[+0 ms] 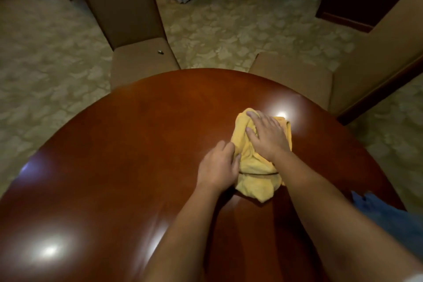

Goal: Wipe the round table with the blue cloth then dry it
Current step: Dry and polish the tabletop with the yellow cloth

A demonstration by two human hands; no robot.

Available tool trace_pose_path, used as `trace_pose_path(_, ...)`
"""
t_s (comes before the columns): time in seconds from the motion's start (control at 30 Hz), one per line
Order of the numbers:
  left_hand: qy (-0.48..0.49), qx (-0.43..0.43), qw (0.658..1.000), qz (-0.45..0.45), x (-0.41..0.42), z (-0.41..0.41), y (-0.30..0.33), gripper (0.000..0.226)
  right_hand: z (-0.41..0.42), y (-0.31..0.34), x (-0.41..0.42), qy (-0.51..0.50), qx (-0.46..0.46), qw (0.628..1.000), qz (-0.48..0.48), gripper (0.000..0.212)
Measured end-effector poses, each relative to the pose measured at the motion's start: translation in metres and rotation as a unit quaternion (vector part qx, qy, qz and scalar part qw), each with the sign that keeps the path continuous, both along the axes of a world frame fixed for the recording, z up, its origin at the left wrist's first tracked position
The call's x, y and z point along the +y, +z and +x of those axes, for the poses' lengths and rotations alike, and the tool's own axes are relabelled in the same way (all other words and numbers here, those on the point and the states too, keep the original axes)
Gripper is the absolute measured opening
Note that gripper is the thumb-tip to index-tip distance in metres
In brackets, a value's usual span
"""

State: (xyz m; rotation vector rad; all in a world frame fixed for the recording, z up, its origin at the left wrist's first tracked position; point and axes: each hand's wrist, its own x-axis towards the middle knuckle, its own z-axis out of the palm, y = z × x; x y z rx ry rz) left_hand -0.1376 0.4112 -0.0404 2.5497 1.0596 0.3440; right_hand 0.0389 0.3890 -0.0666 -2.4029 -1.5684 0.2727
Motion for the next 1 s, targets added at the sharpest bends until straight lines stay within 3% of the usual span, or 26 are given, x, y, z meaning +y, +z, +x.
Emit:
trace_pose_path(0.2,0.046,-0.041,0.997,0.043,0.017,-0.061,-0.013,0.019,-0.057,0.0,0.045,0.101,0.0,0.995,-0.011,0.075)
trace_pose_path(0.33,0.074,-0.063,0.994,0.059,0.014,-0.105,-0.016,0.024,-0.101,0.002,0.064,0.194,-0.013,0.98,-0.035,0.065)
trace_pose_path(0.43,0.098,-0.063,0.993,0.029,0.012,-0.135,-0.015,0.025,-0.135,0.007,0.068,0.232,-0.082,0.968,-0.049,0.061)
trace_pose_path(0.5,0.118,-0.033,0.992,-0.029,0.015,-0.15,-0.011,0.024,-0.151,0.011,0.058,0.178,-0.081,0.979,-0.059,0.057)
trace_pose_path(0.6,0.145,-0.015,0.986,-0.082,0.025,-0.159,0.0,0.021,-0.172,0.015,0.032,0.024,0.024,0.997,-0.065,0.06)
trace_pose_path(0.73,0.213,-0.022,0.971,-0.106,0.039,-0.17,0.011,0.019,-0.2,0.017,0.032,-0.106,0.142,0.981,-0.08,0.065)
trace_pose_path(0.87,0.269,-0.038,0.955,-0.117,0.051,-0.185,0.012,0.018,-0.214,0.02,0.061,-0.125,0.139,0.973,-0.135,0.081)
trace_pose_path(1.0,0.294,-0.044,0.945,-0.138,0.052,-0.195,0.01,0.016,-0.222,0.018,0.089,-0.035,0.071,0.987,-0.143,0.087)
